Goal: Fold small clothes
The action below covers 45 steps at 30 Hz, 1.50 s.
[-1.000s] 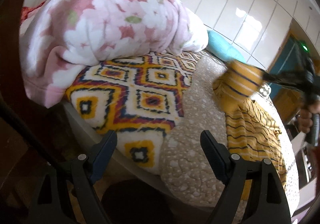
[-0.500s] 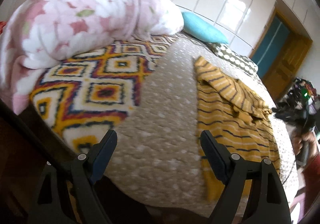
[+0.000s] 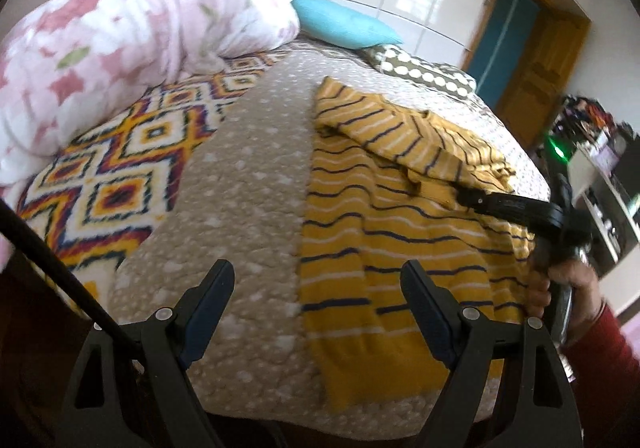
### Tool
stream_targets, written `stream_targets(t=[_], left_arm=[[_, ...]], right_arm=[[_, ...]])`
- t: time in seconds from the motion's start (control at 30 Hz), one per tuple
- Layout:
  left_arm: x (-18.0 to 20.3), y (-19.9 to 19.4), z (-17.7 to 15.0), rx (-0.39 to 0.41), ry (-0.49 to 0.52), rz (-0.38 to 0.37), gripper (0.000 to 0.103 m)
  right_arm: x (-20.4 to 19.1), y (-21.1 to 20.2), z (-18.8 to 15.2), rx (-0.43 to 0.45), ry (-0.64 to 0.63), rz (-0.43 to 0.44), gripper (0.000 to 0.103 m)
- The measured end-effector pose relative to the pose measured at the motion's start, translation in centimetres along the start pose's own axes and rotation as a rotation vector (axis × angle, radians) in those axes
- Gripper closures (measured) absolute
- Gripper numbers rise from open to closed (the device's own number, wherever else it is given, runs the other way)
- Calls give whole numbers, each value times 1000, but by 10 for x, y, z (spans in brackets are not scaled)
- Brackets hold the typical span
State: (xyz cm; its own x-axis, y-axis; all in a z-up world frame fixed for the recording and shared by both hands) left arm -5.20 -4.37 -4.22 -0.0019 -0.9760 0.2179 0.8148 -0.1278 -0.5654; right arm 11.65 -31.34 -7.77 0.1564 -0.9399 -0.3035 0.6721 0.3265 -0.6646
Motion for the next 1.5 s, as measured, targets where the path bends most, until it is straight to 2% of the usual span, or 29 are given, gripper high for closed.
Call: stream_targets(t=[0.03,0.1,0.2,0.27,0.3,0.37,0.4,0.43,0.47,0.5,0.57,0.63,0.7,0.83,0.97,1.03,1.1,1.13,1.17,1.2,1.23,1.37,1.43,1.47,1.5], left_arm=[[4,3,2,3,21,1,19],[7,6,5,6,42,1,19],[7,9,11,20,54,-1,19],[5,12,11,23,50,2,19],[3,15,9,18,40,1,19],[1,18,5,2,19,-8,19],[-1,19,3,-10,4,-16,19],[-1,19,1,-15,-4,-21,19],[-3,19,0,-21,-12,-24,19],[-4,19,-1,-24,-15,-23,19],[-7,23,3,-28,-30,-24,19],[-4,29,13,-22,-53,-53,19],[5,45,33,-1,-35,-87,15],[19,106,81,15,25,-64,14],[32,192,112,-75,23,-87,14],[38,231,122,-104,49,-64,15],[43,262,127,-135,67,-52,25],[48,281,126,-172,81,-54,42],[51,291,124,-206,87,-59,74],[52,300,121,-242,91,-48,86],[50,305,121,-244,104,0,92],[36,291,148,-152,53,-25,97],[15,286,160,-125,-2,10,97],[1,288,163,-119,-23,45,102],[-9,290,165,-114,-26,89,102]], right_arm=[[-1,3,5,-26,-48,-24,91],[-3,-11,28,22,-208,-121,93],[-17,-53,66,180,-553,-371,94],[-21,-74,79,279,-828,-605,93],[-18,-75,77,289,-965,-711,89],[0,-64,66,258,-1133,-875,54],[12,-58,56,230,-1181,-915,33],[24,-52,43,184,-1209,-926,32],[41,-47,26,111,-1200,-912,32],[50,-47,15,76,-1169,-892,32],[68,-56,-6,29,-1041,-825,32],[82,-68,-16,18,-911,-779,32],[92,-81,-19,43,-765,-718,32],[111,-105,-11,136,-446,-566,31],[138,-115,-9,205,-113,-398,30],[151,-109,-13,208,-28,-359,30],[164,-103,-22,197,26,-342,30],[167,-101,-29,185,52,-336,30],[171,-99,-36,174,87,-323,30],[177,-98,-36,175,115,-303,30],[179,-101,-38,186,143,-282,30],[185,-102,-40,206,196,-233,30],[185,-101,-41,209,202,-227,29],[185,-100,-41,208,202,-221,28],[186,-98,-40,208,202,-215,26]])
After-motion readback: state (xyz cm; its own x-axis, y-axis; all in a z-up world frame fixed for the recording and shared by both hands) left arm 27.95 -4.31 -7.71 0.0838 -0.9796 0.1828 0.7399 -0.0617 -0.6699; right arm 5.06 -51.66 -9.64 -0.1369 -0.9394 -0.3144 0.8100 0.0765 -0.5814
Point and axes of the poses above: each gripper's, at about its wrist camera, not at the fingertips, and y roughly the way its jaws point, x to its right, z to its top, the point moved 7 cm from there along y, roughly the way its jaws point, and after that the axes turned 11 degrees about x, right-handed, at the moved point
